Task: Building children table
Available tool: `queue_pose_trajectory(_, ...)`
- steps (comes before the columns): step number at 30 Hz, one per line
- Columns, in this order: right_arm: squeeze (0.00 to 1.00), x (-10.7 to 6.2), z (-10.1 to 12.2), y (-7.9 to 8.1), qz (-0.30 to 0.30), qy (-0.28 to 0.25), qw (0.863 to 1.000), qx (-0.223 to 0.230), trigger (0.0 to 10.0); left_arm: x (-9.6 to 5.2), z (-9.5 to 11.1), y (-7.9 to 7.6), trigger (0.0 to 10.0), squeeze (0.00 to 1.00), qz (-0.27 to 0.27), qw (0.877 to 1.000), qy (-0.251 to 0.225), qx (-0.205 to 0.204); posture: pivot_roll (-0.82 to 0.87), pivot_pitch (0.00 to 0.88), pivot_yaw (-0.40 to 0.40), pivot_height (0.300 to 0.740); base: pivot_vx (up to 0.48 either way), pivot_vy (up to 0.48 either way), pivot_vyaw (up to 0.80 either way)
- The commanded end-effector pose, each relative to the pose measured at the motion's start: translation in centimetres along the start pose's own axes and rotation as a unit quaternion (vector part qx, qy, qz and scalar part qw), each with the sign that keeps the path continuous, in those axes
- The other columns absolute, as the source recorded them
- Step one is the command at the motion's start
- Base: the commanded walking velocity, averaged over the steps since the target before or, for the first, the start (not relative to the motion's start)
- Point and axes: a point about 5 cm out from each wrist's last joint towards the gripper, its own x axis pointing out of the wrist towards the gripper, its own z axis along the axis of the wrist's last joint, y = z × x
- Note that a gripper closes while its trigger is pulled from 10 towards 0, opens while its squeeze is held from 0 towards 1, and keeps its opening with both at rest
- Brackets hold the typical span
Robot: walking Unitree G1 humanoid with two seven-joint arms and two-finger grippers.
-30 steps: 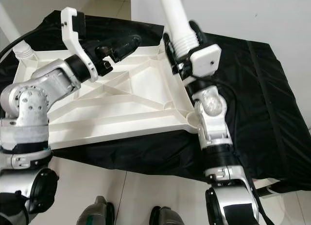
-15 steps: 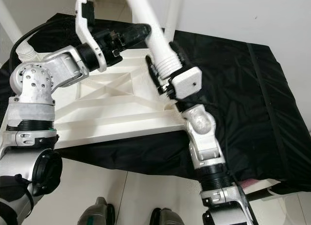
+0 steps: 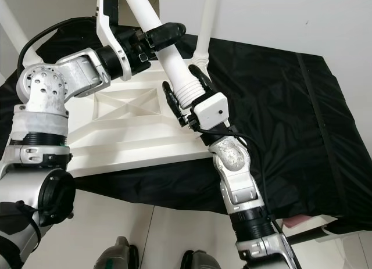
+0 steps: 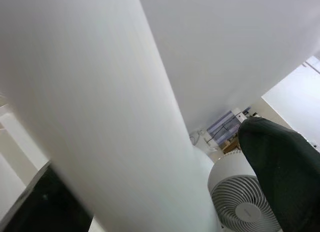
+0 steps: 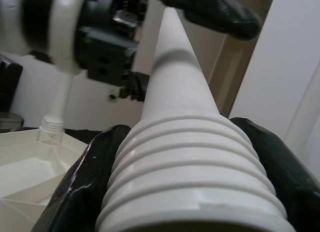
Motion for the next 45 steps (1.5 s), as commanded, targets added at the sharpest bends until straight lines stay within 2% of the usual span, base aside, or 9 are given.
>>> queue_pose_trajectory(1,0.00,-0.2,0.2,0.7,0.018,0.002,1.000,-0.004,10.0,0.4,0.5,-0.4,10.0,0.00,-0.036,0.999,0.005,-0.002,0.10,0.047,-0.006,0.740,0.000,0.000,0.00)
queue_pose_trajectory(10,0.00,-0.4,0.2,1.2,0.024,0.005,1.000,-0.005,10.0,0.4,2.3,0.9,10.0,0.00,0.018,0.999,-0.010,-0.028,0.11,0.042,0.000,0.740,0.000,0.000,0.00)
queue_pose_trajectory(21,0.00,-0.4,0.3,1.5,0.024,0.006,1.000,-0.012,10.0,-0.2,3.2,2.6,10.0,0.00,0.073,0.996,-0.009,-0.042,0.11,0.036,0.009,0.740,0.000,0.000,0.00)
queue_pose_trajectory(22,0.00,-0.4,0.3,1.5,0.024,0.006,1.000,-0.013,10.0,-0.2,3.3,2.7,4.8,0.00,0.076,0.996,-0.009,-0.042,0.11,0.036,0.009,0.740,0.000,0.000,0.00)
queue_pose_trajectory(24,0.00,-0.3,0.3,1.5,0.024,0.006,1.000,-0.015,10.0,-0.2,3.3,2.8,4.8,0.00,0.080,0.996,-0.012,-0.043,0.11,0.036,0.011,0.740,0.000,0.000,0.00)
queue_pose_trajectory(25,0.00,-0.3,0.2,1.5,0.023,0.006,1.000,-0.015,10.0,-0.2,3.3,2.9,0.0,0.00,0.079,0.996,-0.015,-0.046,0.11,0.038,0.012,0.740,0.000,0.000,0.00)
queue_pose_trajectory(43,0.00,-0.2,0.1,1.1,-0.020,0.002,0.999,-0.033,10.0,-0.1,4.0,2.7,0.0,0.00,0.061,0.994,-0.037,-0.086,0.12,0.041,0.010,0.740,0.000,0.000,0.00)
queue_pose_trajectory(44,0.55,-0.2,0.1,1.1,-0.023,0.001,0.999,-0.031,10.0,-0.2,4.0,2.7,0.0,0.00,0.063,0.994,-0.038,-0.086,0.12,0.041,0.009,0.740,0.000,0.000,0.00)
queue_pose_trajectory(45,0.55,-0.2,0.1,1.2,-0.025,0.000,0.999,-0.029,10.0,-0.2,4.0,2.8,0.0,0.00,0.064,0.994,-0.039,-0.085,0.12,0.041,0.009,0.740,0.000,0.000,0.00)
